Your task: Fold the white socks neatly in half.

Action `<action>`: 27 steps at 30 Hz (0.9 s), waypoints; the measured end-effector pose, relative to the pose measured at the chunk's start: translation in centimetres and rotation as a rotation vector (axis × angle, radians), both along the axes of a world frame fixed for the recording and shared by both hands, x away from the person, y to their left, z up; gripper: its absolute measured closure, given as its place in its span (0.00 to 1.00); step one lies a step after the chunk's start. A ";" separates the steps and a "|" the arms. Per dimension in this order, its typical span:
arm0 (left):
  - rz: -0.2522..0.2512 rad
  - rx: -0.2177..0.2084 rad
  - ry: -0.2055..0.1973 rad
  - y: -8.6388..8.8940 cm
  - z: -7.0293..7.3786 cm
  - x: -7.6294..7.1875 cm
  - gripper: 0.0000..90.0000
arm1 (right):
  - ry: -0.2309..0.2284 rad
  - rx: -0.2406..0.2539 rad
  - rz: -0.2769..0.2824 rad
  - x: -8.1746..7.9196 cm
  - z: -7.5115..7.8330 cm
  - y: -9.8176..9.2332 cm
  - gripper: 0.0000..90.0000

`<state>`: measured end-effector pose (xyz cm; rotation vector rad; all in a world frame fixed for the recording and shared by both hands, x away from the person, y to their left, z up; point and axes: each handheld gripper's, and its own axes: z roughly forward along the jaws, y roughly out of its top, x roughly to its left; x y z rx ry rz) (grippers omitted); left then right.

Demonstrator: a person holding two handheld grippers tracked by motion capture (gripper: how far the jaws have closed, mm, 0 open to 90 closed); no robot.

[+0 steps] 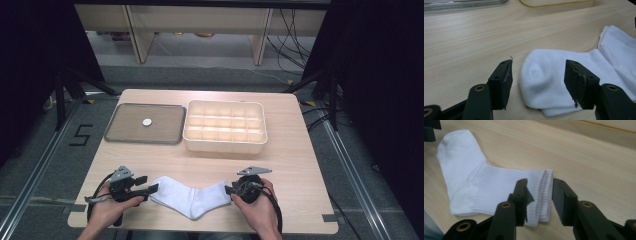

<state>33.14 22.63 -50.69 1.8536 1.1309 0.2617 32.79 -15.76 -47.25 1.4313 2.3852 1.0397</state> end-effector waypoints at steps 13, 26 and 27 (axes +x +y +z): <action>-0.015 0.058 0.008 -0.6 0.6 0.9 0.47 | 0.022 -0.032 0.099 0.0 0.3 2.9 0.93; -0.044 0.114 0.077 -0.9 0.0 1.4 0.53 | 0.079 -0.061 0.180 -0.6 0.5 5.9 1.00; -0.062 0.119 0.084 -0.8 -0.2 1.5 0.53 | 0.080 -0.066 0.180 -0.6 0.5 5.9 0.99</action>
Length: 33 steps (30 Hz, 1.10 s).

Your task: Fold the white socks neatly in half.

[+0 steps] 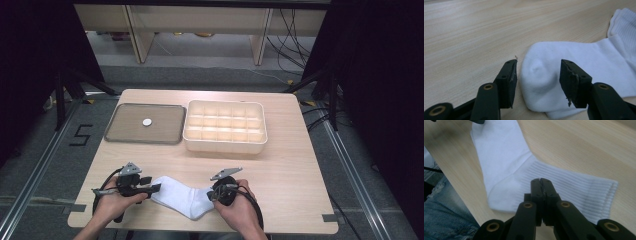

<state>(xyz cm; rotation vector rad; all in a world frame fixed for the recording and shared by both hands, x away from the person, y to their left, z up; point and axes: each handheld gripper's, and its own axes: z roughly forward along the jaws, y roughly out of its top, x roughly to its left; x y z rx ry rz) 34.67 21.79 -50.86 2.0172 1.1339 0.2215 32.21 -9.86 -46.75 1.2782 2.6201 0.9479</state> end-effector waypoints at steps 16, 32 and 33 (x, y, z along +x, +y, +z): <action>-0.040 0.024 -0.040 -1.2 -1.0 -0.8 0.82 | 0.053 -0.024 0.014 0.1 -1.3 1.0 0.97; -0.063 -0.155 -0.004 -0.2 2.5 -1.6 0.88 | 0.042 -0.046 0.014 0.5 -1.9 0.9 0.97; -0.063 -0.157 -0.009 -0.3 2.7 -1.7 0.88 | 0.039 -0.032 0.012 0.4 -1.7 1.0 0.97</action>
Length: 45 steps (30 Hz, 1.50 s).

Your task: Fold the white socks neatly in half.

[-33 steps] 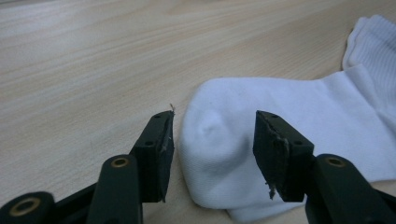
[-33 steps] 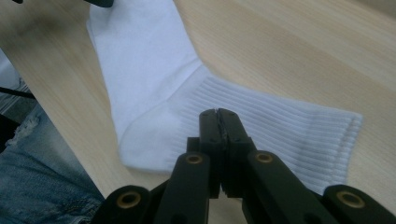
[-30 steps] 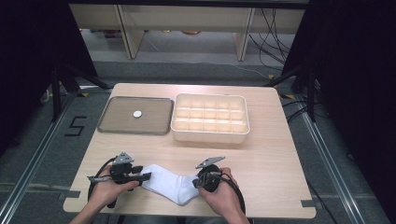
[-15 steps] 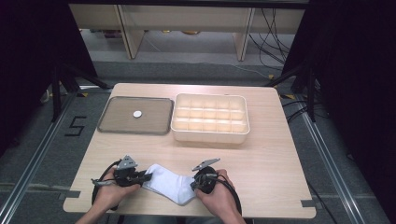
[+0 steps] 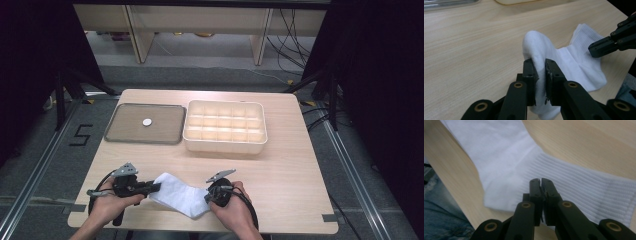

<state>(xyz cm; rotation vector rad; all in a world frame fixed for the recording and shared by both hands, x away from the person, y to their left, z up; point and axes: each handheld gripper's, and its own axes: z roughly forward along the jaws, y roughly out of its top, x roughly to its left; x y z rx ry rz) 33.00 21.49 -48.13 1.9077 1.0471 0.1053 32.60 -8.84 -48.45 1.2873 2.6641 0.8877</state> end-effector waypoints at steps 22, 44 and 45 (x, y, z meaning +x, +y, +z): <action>-0.066 -0.073 0.006 -0.6 1.7 -1.5 0.88 | 0.071 0.038 0.054 0.5 -0.9 4.8 1.00; -0.136 -0.120 -0.002 -2.6 3.3 -2.0 0.88 | 0.062 0.044 0.069 0.6 -1.2 5.0 1.00; -0.133 -0.117 0.000 -2.6 3.3 -2.0 0.88 | 0.062 0.045 0.069 0.6 -1.2 5.0 1.00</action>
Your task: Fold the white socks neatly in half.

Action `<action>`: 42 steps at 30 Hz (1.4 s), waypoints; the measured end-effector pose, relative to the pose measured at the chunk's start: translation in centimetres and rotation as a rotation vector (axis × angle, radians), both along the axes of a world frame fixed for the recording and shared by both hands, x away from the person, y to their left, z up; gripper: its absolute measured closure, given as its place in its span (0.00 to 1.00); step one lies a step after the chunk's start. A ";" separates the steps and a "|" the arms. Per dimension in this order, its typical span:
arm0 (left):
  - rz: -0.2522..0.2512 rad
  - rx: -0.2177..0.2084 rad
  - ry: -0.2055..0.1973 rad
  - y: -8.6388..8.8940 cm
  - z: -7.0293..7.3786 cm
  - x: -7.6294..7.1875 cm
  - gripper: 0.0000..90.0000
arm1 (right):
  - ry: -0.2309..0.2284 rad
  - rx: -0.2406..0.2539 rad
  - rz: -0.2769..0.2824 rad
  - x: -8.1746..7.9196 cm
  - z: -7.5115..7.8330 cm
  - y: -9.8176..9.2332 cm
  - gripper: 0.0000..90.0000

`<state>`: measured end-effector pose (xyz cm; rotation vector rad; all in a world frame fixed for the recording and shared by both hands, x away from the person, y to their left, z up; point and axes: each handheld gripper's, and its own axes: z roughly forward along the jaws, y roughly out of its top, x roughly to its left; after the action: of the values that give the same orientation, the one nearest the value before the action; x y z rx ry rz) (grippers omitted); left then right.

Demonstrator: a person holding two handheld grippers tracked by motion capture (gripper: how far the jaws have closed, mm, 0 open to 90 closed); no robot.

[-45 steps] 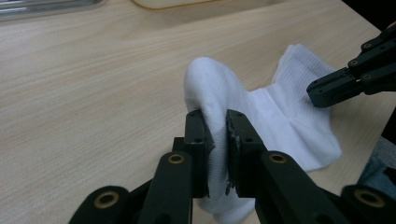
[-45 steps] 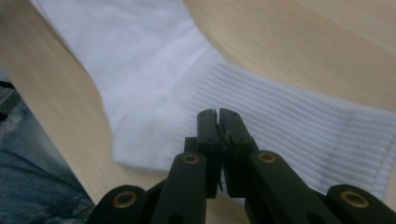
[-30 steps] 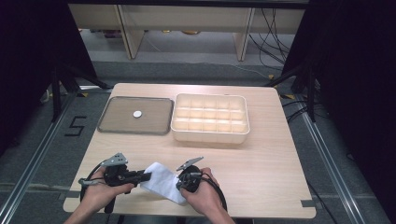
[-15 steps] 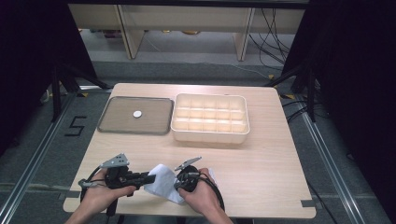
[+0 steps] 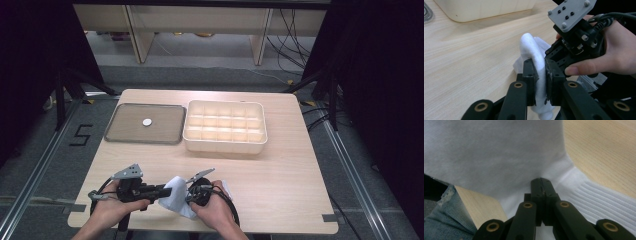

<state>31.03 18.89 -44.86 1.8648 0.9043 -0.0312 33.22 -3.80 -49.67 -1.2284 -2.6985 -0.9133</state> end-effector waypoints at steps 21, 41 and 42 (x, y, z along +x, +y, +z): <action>0.027 0.002 -0.004 0.5 -0.1 0.2 0.88 | -0.098 -0.033 -0.252 1.3 2.7 -10.1 1.00; 0.036 0.000 -0.002 0.2 -0.1 0.5 0.88 | -0.073 -0.065 -0.249 1.0 1.3 -11.0 0.99; 0.036 0.000 -0.002 0.2 -0.1 0.5 0.88 | -0.061 -0.064 -0.270 0.9 1.2 -10.8 0.99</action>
<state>31.49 19.05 -44.97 1.8477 0.9361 -0.0069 34.08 -14.60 -48.42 -1.6343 -2.6706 -0.9081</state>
